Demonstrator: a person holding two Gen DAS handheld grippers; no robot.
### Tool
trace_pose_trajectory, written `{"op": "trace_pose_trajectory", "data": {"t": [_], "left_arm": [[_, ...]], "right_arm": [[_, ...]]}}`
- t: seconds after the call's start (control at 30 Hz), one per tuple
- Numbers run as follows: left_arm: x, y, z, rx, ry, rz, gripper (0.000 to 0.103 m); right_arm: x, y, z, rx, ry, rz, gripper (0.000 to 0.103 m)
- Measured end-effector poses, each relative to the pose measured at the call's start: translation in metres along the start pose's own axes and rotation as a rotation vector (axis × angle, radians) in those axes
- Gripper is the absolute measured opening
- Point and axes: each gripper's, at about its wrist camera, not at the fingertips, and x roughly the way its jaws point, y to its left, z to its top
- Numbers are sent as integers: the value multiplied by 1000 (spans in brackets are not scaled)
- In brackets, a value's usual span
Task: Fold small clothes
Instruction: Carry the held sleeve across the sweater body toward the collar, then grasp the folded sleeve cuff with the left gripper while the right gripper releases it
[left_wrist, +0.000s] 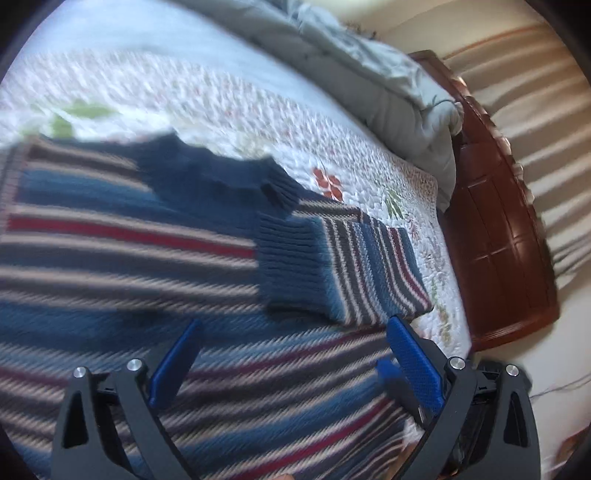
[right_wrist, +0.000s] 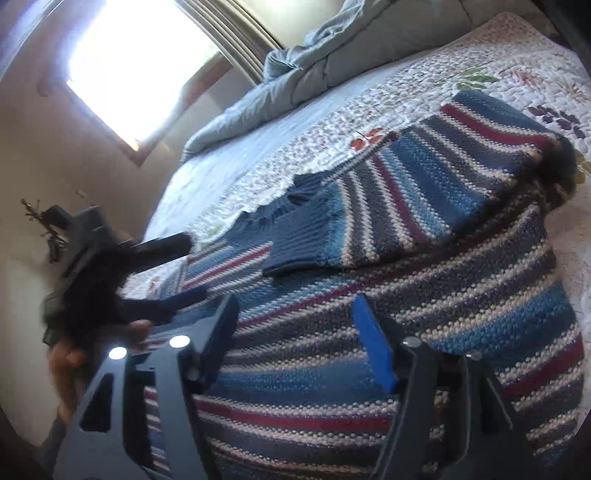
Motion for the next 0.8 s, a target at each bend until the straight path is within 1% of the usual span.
{"op": "trace_pose_trajectory", "data": {"t": [0.03,0.07,0.17,0.27,0.37,0.43,0.53,0.67,0.7,0.8], "left_arm": [[11,2,5,-23,18,-5,99],[24,4,11,-46,32,-4,99],[47,9,21,-90,51,-35,99],[59,13,24,-138,57,-56,99],[64,11,26,-151,70,-65,98],[68,2,25,-137,101,-100,98],[74,-2,27,-132,129,-84,98],[78,4,30,-174,138,-103,98],[77,4,30,-171,137,-103,96],[77,4,29,-163,139,-80,84]], "right_arm": [[-1,-4,-1,12,-29,12,72],[0,-8,-4,23,-44,6,73],[11,-12,-8,22,9,11,73],[11,-11,-7,10,-9,18,73],[14,-16,-6,36,-4,36,73],[18,-22,-7,54,10,47,73],[20,-26,-7,67,9,48,73],[20,-28,-7,68,2,38,73],[20,-28,-6,67,0,38,73],[19,-29,-6,65,-4,36,73]]}}
